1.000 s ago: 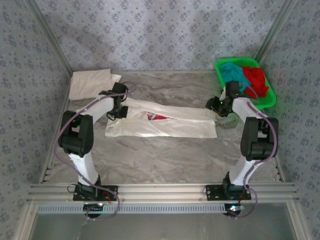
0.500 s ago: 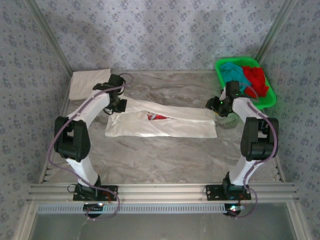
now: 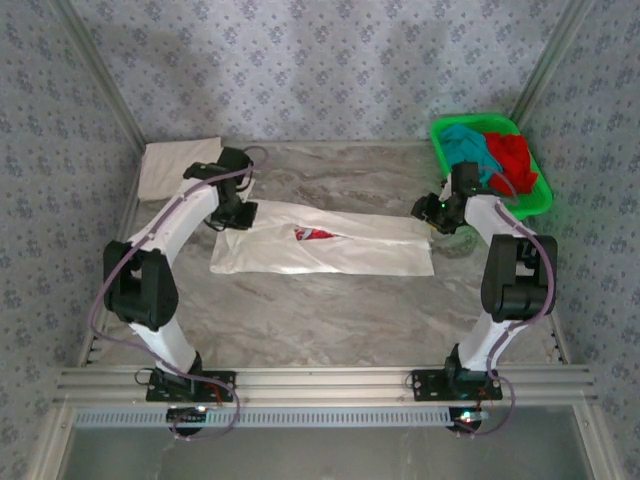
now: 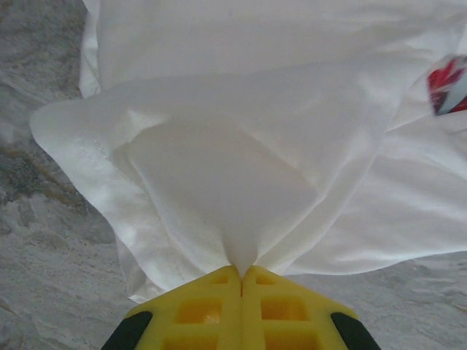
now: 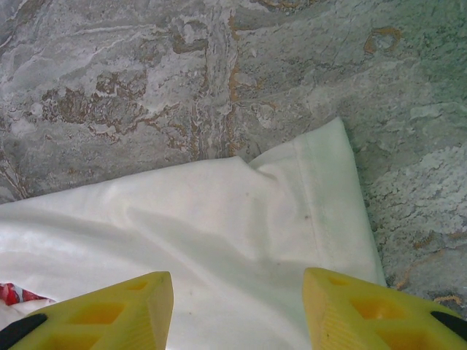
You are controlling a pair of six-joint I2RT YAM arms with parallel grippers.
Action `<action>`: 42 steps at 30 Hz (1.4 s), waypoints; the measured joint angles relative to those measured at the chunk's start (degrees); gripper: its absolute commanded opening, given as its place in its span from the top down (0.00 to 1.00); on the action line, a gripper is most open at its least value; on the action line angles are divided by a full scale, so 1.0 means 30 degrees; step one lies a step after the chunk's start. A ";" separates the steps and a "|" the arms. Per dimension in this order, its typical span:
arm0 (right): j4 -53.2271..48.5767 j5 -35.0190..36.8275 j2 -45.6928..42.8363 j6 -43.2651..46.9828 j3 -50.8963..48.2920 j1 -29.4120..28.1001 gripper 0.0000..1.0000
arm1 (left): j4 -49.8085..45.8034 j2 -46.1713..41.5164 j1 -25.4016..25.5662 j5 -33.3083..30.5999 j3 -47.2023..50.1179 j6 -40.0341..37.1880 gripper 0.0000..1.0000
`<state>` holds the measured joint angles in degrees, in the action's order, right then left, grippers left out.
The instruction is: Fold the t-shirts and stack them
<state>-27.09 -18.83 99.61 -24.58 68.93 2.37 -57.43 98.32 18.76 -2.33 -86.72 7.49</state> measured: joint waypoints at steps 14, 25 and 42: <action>-0.0058 -0.0007 0.0000 0.0000 0.0000 0.0000 0.48 | -0.0044 0.0073 -0.0423 -0.0714 0.0095 -0.0386 0.41; -0.0044 -0.0015 0.0000 0.0000 0.0000 0.0000 0.48 | 0.2463 0.2288 -0.1042 0.0393 0.1734 -0.0998 0.30; -0.0226 -0.0015 0.0000 0.0007 0.0000 0.0000 0.48 | 0.5078 0.6914 -0.3184 0.0561 -0.1195 -0.0634 0.64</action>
<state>-27.77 -18.87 99.61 -24.56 68.93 2.37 -42.19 119.07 9.21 -0.64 -90.30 5.58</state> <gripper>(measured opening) 0.525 0.464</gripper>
